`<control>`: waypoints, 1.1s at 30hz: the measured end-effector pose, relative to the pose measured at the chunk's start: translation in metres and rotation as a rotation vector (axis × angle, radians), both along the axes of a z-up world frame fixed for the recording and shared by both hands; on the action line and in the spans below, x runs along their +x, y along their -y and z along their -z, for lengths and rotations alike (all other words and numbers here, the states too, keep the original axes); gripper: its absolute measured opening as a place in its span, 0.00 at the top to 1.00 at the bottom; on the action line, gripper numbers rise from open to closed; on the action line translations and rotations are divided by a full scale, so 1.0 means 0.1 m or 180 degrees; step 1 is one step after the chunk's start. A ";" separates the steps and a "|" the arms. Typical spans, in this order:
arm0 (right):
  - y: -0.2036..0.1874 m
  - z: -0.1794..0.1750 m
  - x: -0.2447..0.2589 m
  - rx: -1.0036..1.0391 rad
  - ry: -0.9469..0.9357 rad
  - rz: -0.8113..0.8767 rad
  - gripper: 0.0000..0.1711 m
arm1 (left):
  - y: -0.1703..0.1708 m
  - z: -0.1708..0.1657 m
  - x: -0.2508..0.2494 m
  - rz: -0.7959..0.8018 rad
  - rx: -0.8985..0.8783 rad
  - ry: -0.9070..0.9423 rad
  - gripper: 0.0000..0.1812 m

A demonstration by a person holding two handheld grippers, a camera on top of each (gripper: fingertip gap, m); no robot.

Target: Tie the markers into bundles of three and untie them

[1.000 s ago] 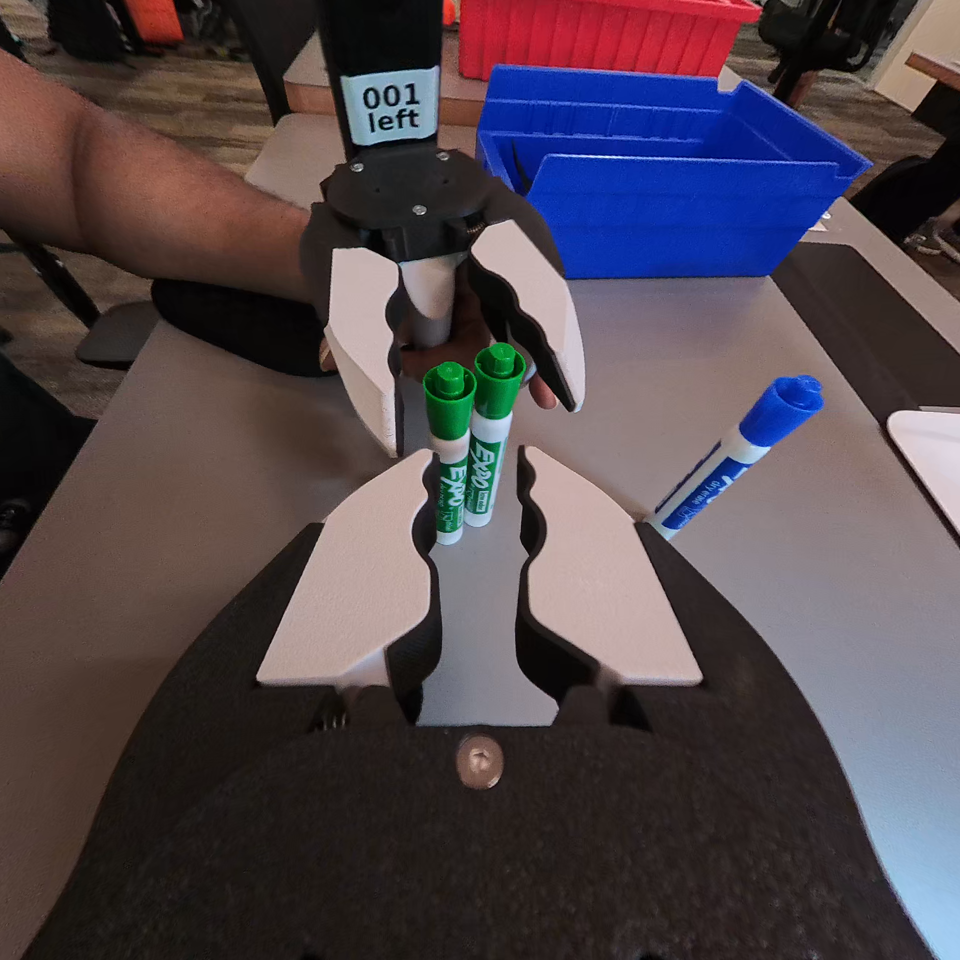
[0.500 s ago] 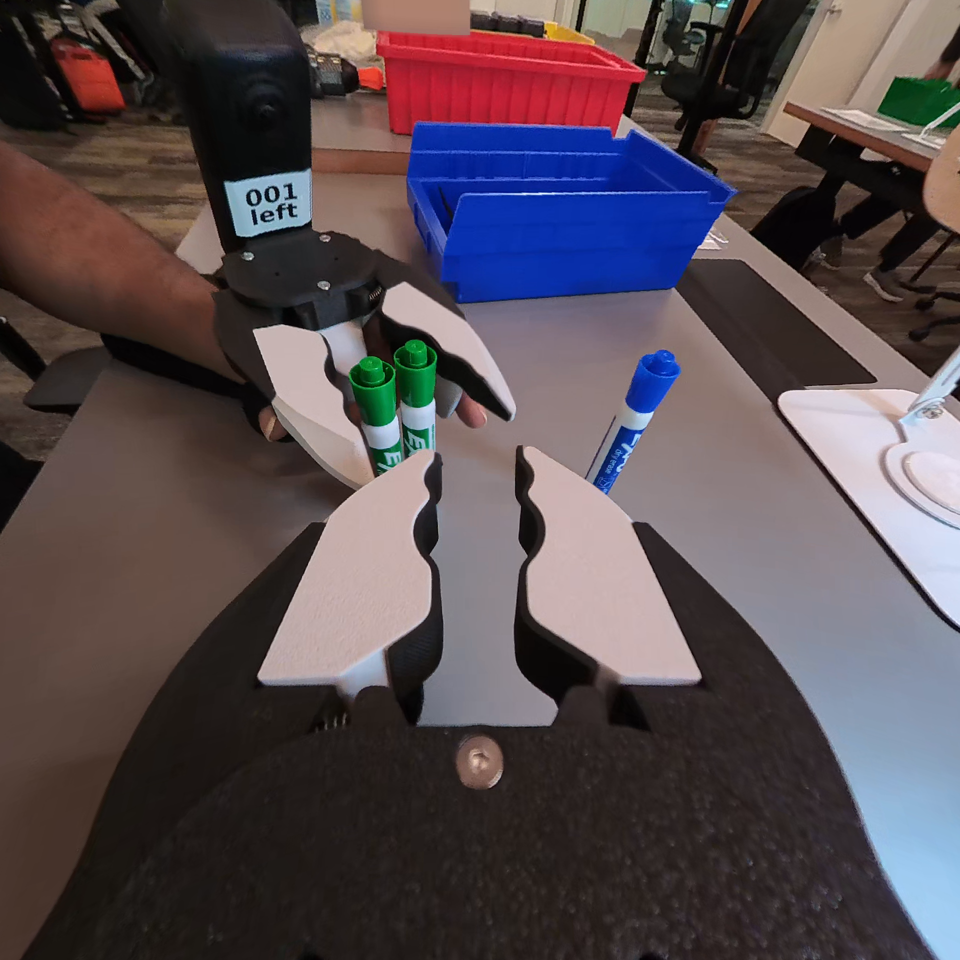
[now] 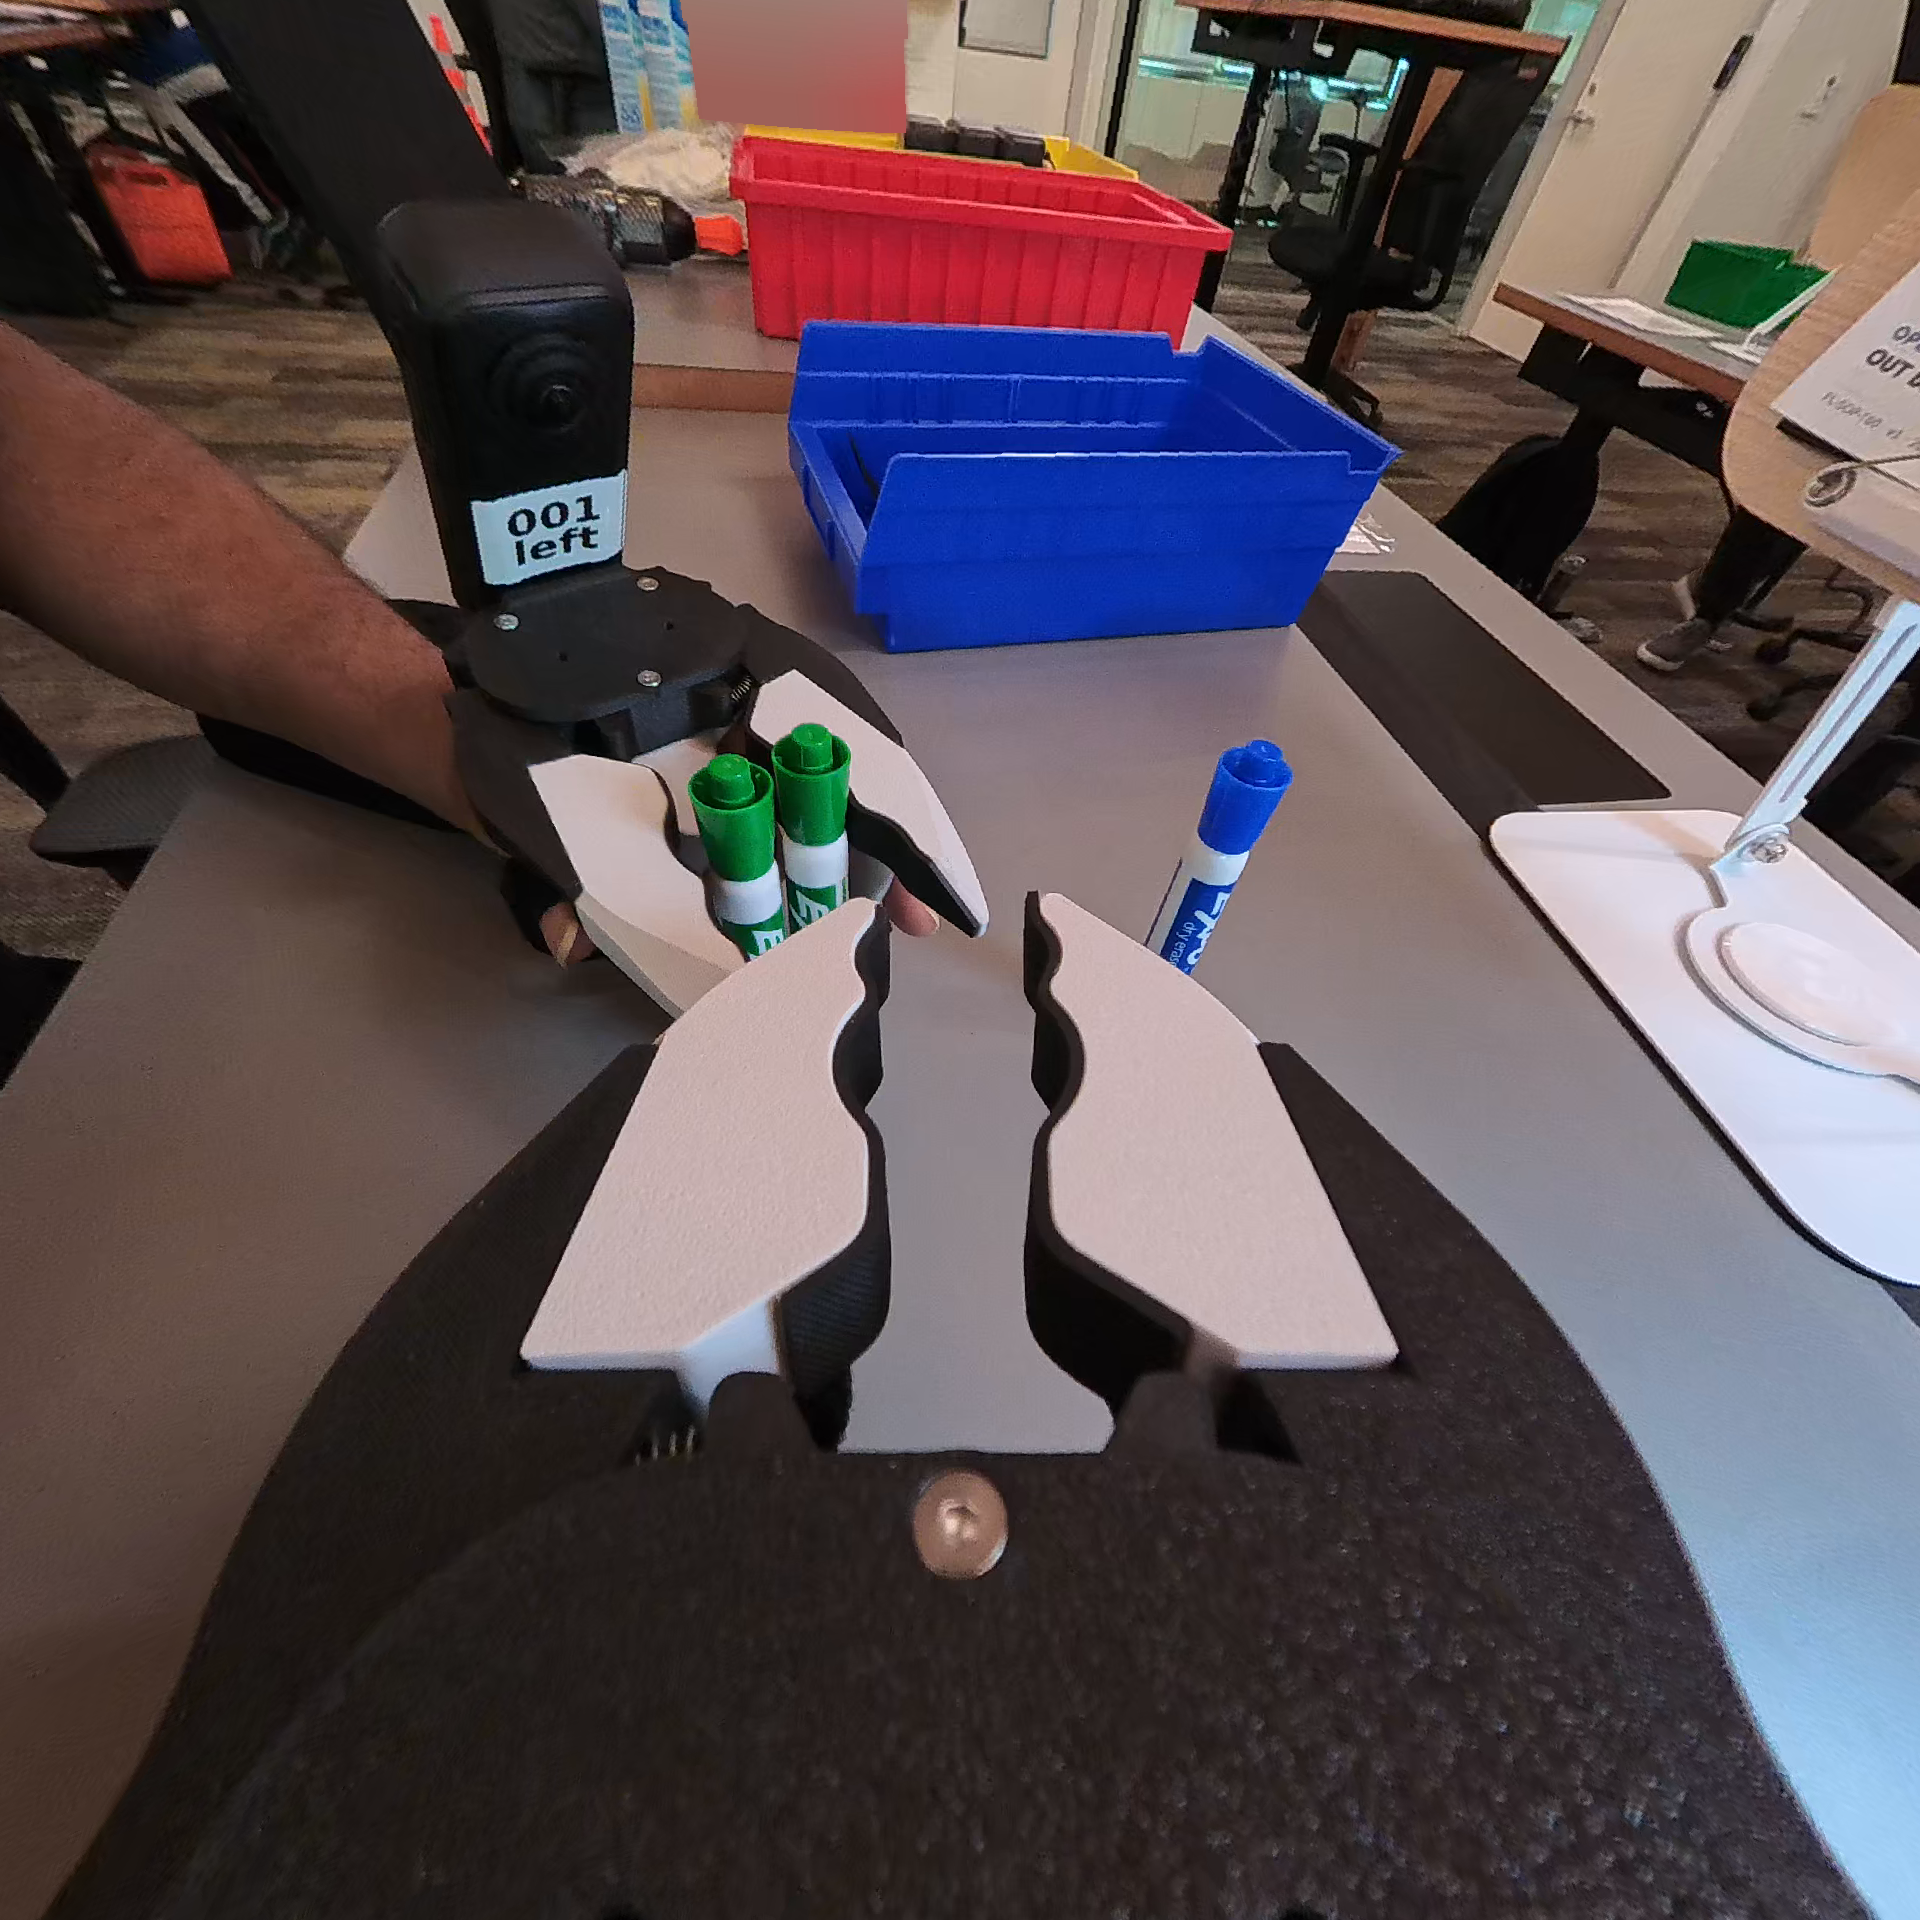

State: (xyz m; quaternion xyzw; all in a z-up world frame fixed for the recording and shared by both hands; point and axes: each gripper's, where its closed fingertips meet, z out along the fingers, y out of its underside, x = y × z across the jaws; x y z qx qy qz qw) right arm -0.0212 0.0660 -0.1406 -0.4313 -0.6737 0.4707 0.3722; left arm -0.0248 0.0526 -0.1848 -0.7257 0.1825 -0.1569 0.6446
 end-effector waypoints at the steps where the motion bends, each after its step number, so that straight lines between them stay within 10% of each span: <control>1: 0.00 0.00 0.00 -0.0006 -0.0002 0.0000 0.86 | -0.01 0.01 0.00 0.0000 -0.0019 -0.0005 0.69; 33: -0.03 0.04 -0.02 -0.0022 0.0028 0.0047 0.87 | -0.02 0.03 0.00 -0.0009 -0.0039 0.0016 0.77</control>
